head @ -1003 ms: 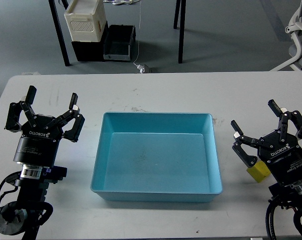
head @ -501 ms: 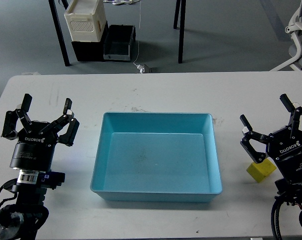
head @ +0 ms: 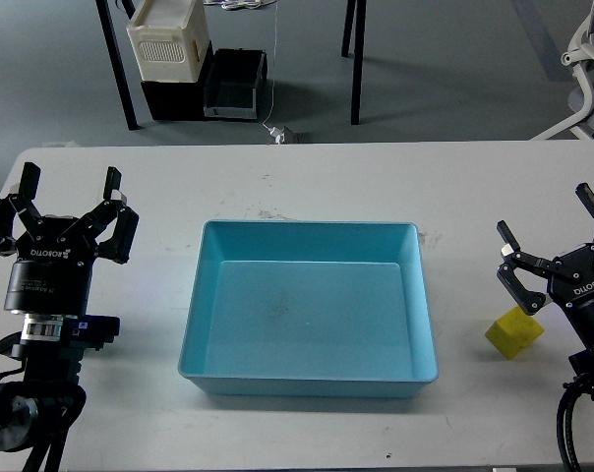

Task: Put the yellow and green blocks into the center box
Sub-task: 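Move the right gripper outward and rotate it above the yellow cube, then lower the right gripper and grasp the yellow cube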

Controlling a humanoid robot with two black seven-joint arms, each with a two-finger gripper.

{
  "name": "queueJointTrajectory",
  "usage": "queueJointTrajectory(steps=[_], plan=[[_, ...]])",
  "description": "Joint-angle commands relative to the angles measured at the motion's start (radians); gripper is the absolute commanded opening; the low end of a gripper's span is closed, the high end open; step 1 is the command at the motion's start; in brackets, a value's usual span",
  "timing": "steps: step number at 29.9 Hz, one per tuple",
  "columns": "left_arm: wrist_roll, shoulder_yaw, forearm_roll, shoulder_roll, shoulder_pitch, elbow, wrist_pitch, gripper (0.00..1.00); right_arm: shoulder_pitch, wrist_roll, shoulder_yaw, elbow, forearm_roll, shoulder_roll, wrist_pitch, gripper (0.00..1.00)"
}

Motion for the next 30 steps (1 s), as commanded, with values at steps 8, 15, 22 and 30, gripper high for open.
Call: queueJointTrajectory(steps=[8, 15, 22, 30], plan=[[0.004, 0.01, 0.013, 0.0, -0.095, 0.023, 0.0, 1.0, 0.027, -0.131, -0.057, 0.069, -0.061, -0.551, -0.002, 1.0], [0.004, 0.015, 0.014, 0.0, -0.092, 0.025, 0.0, 1.0, 0.195, -0.152, -0.155, 0.069, -0.274, -0.797, 0.01, 1.0], [0.004, 0.013, 0.013, 0.0, -0.093, 0.025, 0.0, 1.0, 0.589, -0.152, -0.601, 0.069, -0.576, -0.884, 0.049, 1.0], [0.004, 0.015, 0.016, 0.0, -0.092, 0.027, 0.0, 1.0, 0.99, -0.152, -1.025, 0.069, -0.791, -0.952, 0.096, 1.0]])
